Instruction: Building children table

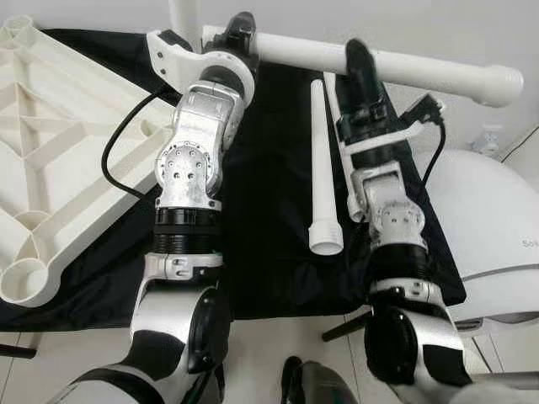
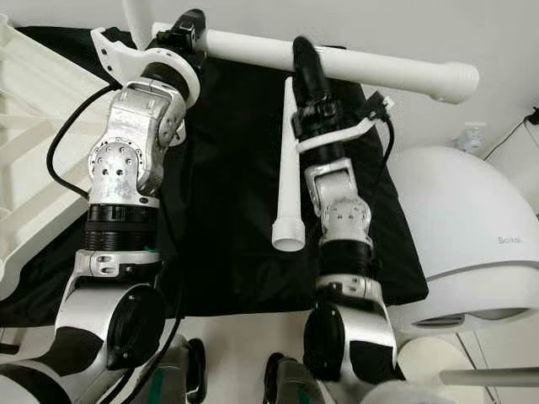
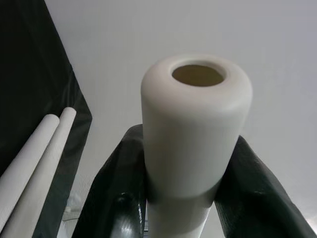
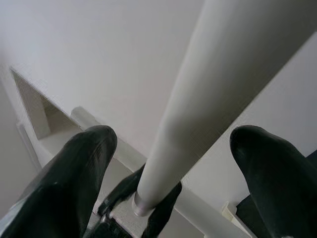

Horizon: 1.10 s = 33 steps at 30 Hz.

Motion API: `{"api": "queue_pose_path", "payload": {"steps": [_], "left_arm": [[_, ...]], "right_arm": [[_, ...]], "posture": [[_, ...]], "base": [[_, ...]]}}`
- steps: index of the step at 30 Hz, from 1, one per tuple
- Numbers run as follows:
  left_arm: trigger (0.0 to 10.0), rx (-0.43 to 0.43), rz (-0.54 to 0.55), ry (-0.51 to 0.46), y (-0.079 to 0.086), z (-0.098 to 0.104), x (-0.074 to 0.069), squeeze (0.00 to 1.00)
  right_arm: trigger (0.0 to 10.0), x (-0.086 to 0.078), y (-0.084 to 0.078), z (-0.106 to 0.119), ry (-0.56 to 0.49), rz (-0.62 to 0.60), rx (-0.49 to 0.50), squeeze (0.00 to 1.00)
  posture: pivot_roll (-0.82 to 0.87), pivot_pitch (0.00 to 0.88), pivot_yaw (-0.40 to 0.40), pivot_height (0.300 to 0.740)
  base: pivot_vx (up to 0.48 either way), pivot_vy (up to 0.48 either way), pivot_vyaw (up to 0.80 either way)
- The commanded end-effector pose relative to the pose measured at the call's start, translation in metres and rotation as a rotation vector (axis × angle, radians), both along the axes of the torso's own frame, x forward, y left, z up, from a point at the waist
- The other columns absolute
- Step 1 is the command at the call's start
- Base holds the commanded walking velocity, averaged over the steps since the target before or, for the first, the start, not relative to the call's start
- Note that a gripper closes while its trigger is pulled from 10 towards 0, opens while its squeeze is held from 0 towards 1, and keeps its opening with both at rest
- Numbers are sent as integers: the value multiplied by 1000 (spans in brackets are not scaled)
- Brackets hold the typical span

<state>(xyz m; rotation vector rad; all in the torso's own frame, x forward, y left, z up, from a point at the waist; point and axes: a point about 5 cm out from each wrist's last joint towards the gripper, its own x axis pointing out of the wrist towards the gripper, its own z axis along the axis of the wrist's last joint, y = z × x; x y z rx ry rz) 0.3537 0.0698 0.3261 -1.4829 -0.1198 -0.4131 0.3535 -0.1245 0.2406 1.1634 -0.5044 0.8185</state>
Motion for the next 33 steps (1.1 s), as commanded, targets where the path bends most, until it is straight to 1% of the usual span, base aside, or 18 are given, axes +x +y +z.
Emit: {"api": "queue_pose_path", "payload": {"steps": [1, 2, 3, 5, 7, 8, 9, 11, 14, 15, 17, 18, 19, 21, 22, 24, 31, 33], "left_arm": [[10000, -88, -98, -51, -25, 10, -6, 0], [10000, -88, -98, -51, -25, 10, -6, 0], [10000, -76, -87, -71, -20, 13, -4, 0], [10000, -76, -87, -71, -20, 13, -4, 0], [10000, -12, -64, -101, -9, 15, -1, 0], [10000, -12, -64, -101, -9, 15, -1, 0], [10000, 45, -47, -117, -2, 14, 1, 0], [10000, 103, -34, -140, 5, 12, 1, 0], [10000, 121, -31, -148, 6, 12, 1, 0], [10000, 173, -20, -167, 8, 9, 1, 0], [10000, 313, 28, -181, 19, -5, 5, 0], [10000, 352, 44, -187, 25, -8, 7, 0], [10000, 352, 44, -187, 25, -8, 7, 0], [10000, 397, 68, -208, 32, -8, 8, 0], [10000, 397, 68, -208, 32, -8, 8, 0], [10000, 438, 87, -248, 38, -1, 7, 0], [10000, 458, 95, -274, 43, 6, 6, 0], [10000, 382, 87, -337, 52, 32, 0, 0]], "right_arm": [[10000, -9, 2, -12, 33, 17, -93, 0], [10000, -9, 2, -12, 33, 17, -93, 0], [10000, -13, 1, -19, 51, 22, -139, 0], [10000, -13, 1, -19, 51, 22, -139, 0], [10000, -21, -5, -27, 69, 22, -221, 0], [10000, -21, -5, -27, 69, 22, -221, 0], [10000, -26, -12, -31, 78, 12, -275, 0], [10000, -28, -17, -33, 82, -29, -337, 0], [10000, -29, -18, -34, 82, -44, -358, 0], [10000, -30, -21, -33, 81, -67, -390, 0], [10000, -35, -26, -28, 46, -110, -495, 0], [10000, -39, -27, -25, 30, -123, -536, 0], [10000, -39, -27, -25, 30, -123, -536, 0], [10000, -44, -27, -23, 16, -125, -576, 0], [10000, -44, -27, -23, 16, -125, -576, 0], [10000, -51, -26, -22, -4, -120, -644, 0], [10000, -57, -24, -22, -23, -120, -693, 0], [10000, -59, -30, -19, -50, -133, -755, 0]], "posture": [[69, 135, -54, 740], [69, 135, -54, 740], [69, 135, -54, 740], [69, 135, -54, 740], [65, 131, -56, 740], [65, 131, -56, 740], [68, 126, -62, 740], [70, 123, -64, 740], [70, 123, -64, 740], [71, 120, -65, 740], [65, 116, -62, 740], [62, 115, -62, 740], [62, 115, -62, 740], [62, 112, -63, 740], [62, 112, -63, 740], [58, 110, -64, 740], [53, 106, -65, 740], [47, 98, -70, 740]], "base": [[0, 0, 0], [0, 0, 0], [0, 0, 0], [0, 0, 0], [0, 0, 0], [0, 0, 0], [0, 0, 0], [0, 0, 0], [0, 0, 0], [0, 0, 0], [0, 0, 0], [0, 0, 0], [0, 0, 0], [0, 0, 0], [0, 0, 0], [0, 0, 0], [0, 0, 0], [0, 0, 0]]}}
